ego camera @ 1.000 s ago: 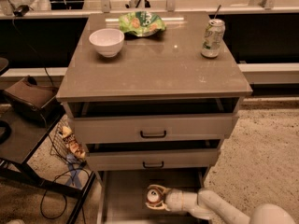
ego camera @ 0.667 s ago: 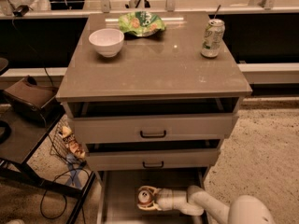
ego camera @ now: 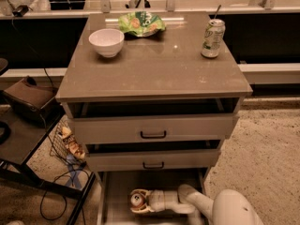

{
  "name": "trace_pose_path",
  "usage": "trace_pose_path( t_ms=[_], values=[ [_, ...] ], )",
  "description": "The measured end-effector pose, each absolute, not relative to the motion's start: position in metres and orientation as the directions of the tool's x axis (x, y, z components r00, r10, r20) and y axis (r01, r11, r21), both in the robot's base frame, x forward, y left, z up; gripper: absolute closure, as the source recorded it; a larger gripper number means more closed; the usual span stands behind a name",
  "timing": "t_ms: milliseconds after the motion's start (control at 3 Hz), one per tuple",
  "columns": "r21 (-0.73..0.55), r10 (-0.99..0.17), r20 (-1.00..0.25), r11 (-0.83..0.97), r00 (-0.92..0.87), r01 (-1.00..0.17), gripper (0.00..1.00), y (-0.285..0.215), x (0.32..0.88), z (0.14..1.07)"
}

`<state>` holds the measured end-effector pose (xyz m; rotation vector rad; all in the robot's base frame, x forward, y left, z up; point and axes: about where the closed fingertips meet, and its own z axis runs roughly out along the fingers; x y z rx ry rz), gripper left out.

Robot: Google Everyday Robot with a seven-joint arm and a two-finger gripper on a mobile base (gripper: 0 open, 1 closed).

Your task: Place coke can into bottom drawer

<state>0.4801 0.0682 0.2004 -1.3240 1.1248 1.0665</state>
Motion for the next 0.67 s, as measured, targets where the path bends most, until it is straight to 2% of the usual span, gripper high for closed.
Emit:
trace_pose_path(
  t_ms=[667],
  values=[
    [-0.158, -0.048, -0.986, -0.013, 0.158, -0.987, 0.36, 0.0718, 0.4778, 0.2005]
  ],
)
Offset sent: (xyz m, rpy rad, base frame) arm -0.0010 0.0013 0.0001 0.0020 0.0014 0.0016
